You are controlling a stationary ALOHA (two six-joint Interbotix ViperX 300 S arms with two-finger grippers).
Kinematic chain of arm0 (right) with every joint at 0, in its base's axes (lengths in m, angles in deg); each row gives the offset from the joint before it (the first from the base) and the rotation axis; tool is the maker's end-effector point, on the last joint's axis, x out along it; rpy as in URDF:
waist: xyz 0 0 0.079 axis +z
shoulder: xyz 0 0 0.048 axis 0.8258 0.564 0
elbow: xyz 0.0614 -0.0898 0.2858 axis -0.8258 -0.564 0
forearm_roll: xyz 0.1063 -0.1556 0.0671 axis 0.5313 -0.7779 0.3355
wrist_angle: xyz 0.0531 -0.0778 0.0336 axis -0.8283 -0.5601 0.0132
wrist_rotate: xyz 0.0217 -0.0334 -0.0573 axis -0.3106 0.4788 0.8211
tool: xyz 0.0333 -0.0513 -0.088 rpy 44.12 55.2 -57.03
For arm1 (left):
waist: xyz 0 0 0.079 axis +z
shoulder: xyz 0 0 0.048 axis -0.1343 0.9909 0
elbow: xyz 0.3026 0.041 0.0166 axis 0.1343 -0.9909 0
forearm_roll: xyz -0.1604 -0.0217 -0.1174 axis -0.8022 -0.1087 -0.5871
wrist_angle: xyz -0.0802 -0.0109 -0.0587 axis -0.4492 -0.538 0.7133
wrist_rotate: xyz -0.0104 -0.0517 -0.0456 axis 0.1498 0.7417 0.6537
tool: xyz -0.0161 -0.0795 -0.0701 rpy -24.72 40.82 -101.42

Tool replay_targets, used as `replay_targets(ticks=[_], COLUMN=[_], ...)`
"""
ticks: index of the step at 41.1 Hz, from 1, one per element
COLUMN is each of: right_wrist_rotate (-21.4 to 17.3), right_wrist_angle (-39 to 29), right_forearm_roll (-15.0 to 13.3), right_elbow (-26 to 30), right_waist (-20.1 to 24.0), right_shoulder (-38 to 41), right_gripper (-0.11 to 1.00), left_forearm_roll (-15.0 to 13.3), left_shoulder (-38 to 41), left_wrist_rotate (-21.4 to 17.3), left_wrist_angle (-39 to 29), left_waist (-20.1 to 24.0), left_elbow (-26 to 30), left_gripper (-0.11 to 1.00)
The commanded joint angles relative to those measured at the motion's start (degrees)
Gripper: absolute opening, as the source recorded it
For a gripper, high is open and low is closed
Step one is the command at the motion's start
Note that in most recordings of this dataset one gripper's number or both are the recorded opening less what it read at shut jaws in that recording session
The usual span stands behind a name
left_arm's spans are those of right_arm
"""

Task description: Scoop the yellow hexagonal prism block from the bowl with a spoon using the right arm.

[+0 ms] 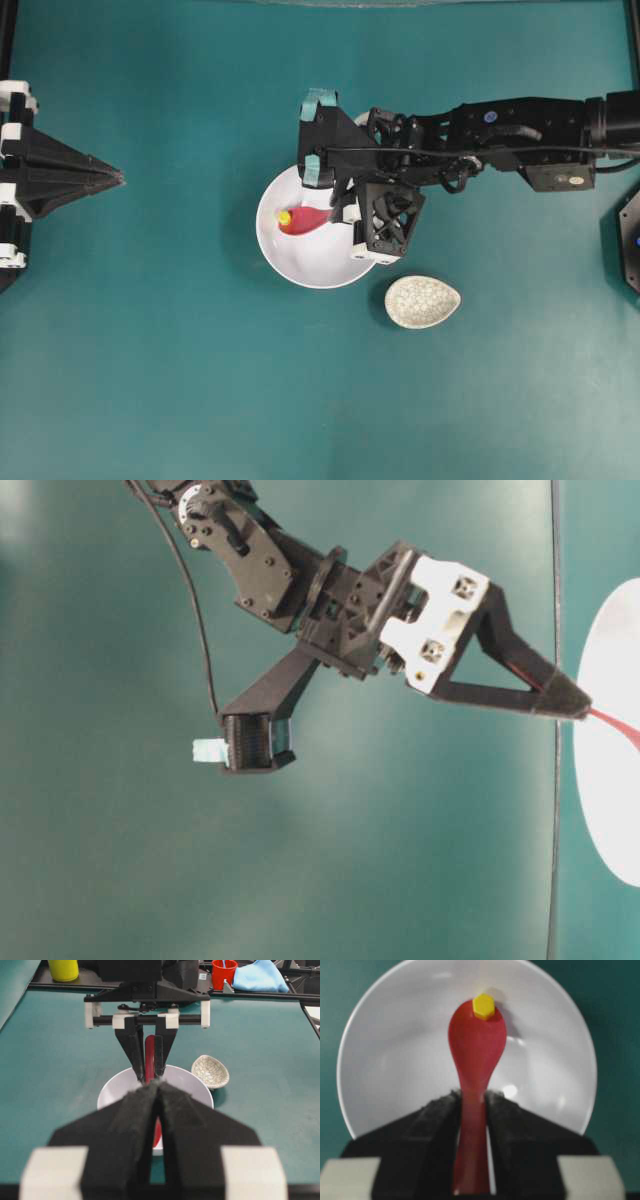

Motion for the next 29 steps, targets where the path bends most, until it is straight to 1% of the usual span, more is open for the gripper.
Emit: replay_targets(ticks=[1, 20, 29], right_wrist_rotate=[-0.1, -0.1, -0.1], right_wrist_angle=[1.5, 6.3, 10.7], right_forearm_roll=[0.4, 0.5, 0.6], right_elbow=[-0.3, -4.9, -7.6], right_waist=[0.3, 1.5, 1.6], right_shoulder=[-2.6, -6.1, -8.5], right_gripper=[0.25, 0.25, 0.25], left_forearm_roll=[0.1, 0.1, 0.1], left_shoulder=[0.4, 0.4, 0.3], left_wrist_rotate=[-0.1, -0.1, -0.1], left_wrist_angle=[0.7, 0.7, 0.7], left_waist=[0.2, 0.2, 0.2], left_elbow=[1.4, 1.4, 1.5], left_gripper=[0.0, 0.0, 0.0])
